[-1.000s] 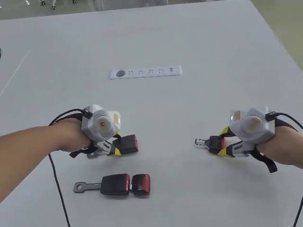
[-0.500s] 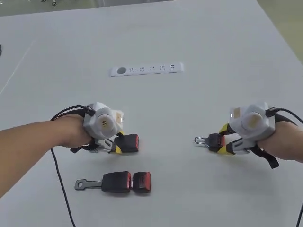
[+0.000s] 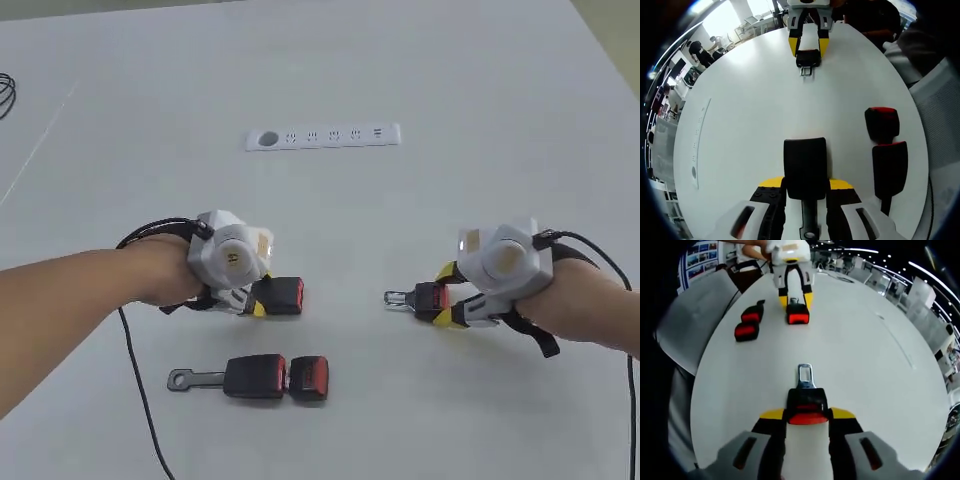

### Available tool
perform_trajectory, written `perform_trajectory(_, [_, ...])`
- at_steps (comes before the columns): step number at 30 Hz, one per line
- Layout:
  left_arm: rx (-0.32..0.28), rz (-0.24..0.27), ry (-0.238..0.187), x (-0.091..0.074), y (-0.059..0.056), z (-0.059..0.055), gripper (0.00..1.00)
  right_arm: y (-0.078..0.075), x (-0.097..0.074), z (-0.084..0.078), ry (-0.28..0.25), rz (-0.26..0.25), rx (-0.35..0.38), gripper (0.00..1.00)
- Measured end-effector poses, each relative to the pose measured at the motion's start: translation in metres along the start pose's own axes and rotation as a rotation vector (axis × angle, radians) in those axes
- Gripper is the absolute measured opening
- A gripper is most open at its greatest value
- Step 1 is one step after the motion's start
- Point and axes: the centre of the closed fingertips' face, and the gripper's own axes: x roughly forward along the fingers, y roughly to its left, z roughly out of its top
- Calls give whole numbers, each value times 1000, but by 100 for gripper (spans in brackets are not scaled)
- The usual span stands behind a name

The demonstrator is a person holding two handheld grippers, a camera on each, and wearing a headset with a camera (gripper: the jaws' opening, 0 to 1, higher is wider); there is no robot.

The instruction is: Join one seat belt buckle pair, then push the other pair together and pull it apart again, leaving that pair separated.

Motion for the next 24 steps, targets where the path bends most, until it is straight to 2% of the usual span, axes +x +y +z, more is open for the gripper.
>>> perform_trajectory(10, [0,-8,-10,0,0,0,31,12,24,38,-34,26,-25,31])
perform_trajectory(24, [10,3,-5,2,0,-2,31,9,48,72,-44,16,-30,31])
